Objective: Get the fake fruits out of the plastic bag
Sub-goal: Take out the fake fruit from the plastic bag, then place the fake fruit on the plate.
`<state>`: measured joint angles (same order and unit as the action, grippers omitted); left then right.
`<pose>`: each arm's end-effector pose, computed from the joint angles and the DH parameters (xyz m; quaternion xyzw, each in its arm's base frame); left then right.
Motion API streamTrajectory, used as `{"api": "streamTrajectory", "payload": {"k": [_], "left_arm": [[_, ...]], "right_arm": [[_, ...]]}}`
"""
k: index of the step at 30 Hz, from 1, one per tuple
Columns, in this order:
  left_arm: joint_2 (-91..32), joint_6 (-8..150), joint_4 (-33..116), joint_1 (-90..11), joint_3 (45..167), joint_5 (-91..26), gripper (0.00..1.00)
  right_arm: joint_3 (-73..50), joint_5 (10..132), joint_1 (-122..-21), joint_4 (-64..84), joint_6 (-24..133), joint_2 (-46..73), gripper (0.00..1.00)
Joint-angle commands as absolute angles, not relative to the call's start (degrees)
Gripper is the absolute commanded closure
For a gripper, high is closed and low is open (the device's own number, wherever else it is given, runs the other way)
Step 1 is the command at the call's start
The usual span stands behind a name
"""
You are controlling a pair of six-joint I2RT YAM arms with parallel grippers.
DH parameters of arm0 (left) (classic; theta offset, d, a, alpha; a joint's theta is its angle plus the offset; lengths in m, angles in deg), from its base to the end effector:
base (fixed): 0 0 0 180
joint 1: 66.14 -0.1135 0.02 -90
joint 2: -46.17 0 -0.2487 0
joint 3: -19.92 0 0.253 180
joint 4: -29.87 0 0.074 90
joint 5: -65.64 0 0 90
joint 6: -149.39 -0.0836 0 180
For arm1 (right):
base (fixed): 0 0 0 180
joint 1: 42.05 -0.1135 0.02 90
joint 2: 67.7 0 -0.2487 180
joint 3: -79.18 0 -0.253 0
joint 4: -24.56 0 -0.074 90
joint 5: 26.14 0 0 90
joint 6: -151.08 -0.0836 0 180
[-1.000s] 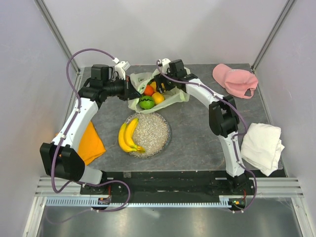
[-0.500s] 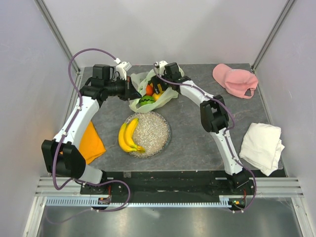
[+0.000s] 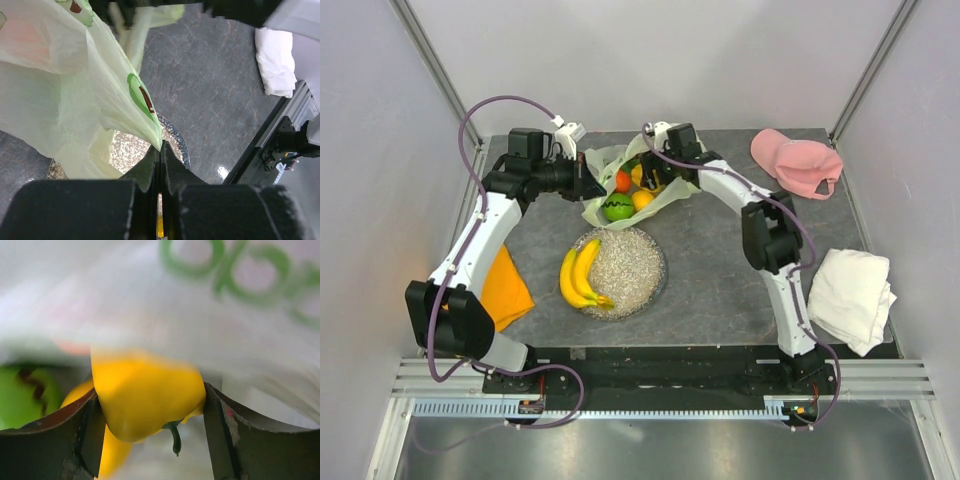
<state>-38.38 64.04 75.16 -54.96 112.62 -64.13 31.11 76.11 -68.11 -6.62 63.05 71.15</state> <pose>0.3399 -0.1217 0.3135 0.1991 0.8321 -0.3593 0.3726 0.5141 0.2712 0.1506 -0.2618 0.8561 0.1846 0.4055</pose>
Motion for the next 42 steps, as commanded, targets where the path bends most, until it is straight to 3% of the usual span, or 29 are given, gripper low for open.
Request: {"api": "streamTrajectory", "payload": {"k": [1,8,16,21,31,42], "left_arm": [[-39.78,64.14,72.51,-55.51,115.64,-62.94,0.98],[-40.67,65.81,71.01,-55.51,117.14,-63.47,0.99],[-39.88,66.25,70.84,-55.59,117.05,-62.68,0.98],[-39.26,65.90,70.92,-55.86,117.05,-62.15,0.98],[-36.36,64.93,71.54,-57.96,115.12,-61.45,0.98],[-38.12,64.58,71.63,-59.64,117.23,-61.27,0.98]], "right_arm": [[22.08,80.99,-67.89,-4.90,61.69,52.29,0.58],[3.19,88.19,-67.98,-8.31,64.50,33.05,0.58],[-13.87,96.11,-73.05,-11.84,78.53,22.04,0.58],[-12.67,96.20,-77.99,-10.97,82.70,27.03,0.58],[2.08,92.69,-79.58,-6.75,87.61,49.08,0.61],[10.89,91.72,-79.84,-3.49,88.15,57.36,0.53]]}}
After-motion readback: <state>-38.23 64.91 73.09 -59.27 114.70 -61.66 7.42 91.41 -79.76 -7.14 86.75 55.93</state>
